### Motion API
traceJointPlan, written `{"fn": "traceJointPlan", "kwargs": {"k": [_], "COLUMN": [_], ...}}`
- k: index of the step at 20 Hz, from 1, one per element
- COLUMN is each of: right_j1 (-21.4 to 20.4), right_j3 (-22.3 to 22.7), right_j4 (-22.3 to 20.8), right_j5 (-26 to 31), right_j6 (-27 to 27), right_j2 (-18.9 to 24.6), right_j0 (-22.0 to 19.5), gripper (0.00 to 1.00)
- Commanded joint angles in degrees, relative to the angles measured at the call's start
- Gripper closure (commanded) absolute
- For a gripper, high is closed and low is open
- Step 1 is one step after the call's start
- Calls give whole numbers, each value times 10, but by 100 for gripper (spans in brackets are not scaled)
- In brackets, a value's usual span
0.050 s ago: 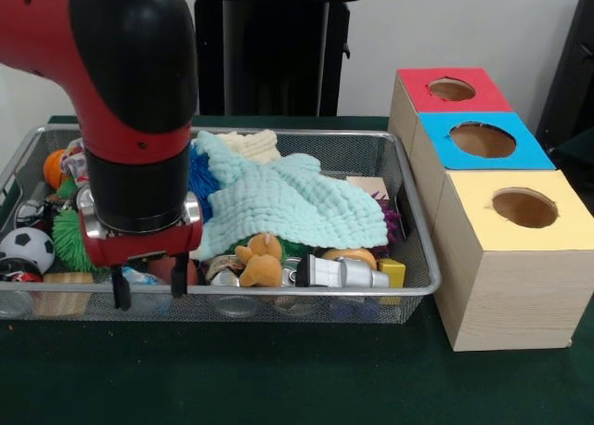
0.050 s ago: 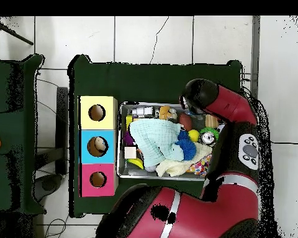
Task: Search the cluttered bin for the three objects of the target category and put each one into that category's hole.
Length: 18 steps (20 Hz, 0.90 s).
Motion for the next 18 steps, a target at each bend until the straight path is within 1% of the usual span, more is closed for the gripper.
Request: {"fn": "traceJointPlan", "kwargs": {"k": [1,3,5,9,12,15,18], "right_j1": [47,41,32,7,-20,-36,-59], "right_j3": [69,91,104,93,101,128,150], "right_j4": [-8,-9,-12,-17,-20,-14,-10], "right_j5": [-62,-78,-77,-19,9,5,11], "right_j6": [182,182,177,155,146,149,158], "right_j2": [10,8,2,-27,-43,-40,-50], "right_j0": [2,3,2,5,8,10,20], "gripper": [0,0,0,0,0,0,0]}}
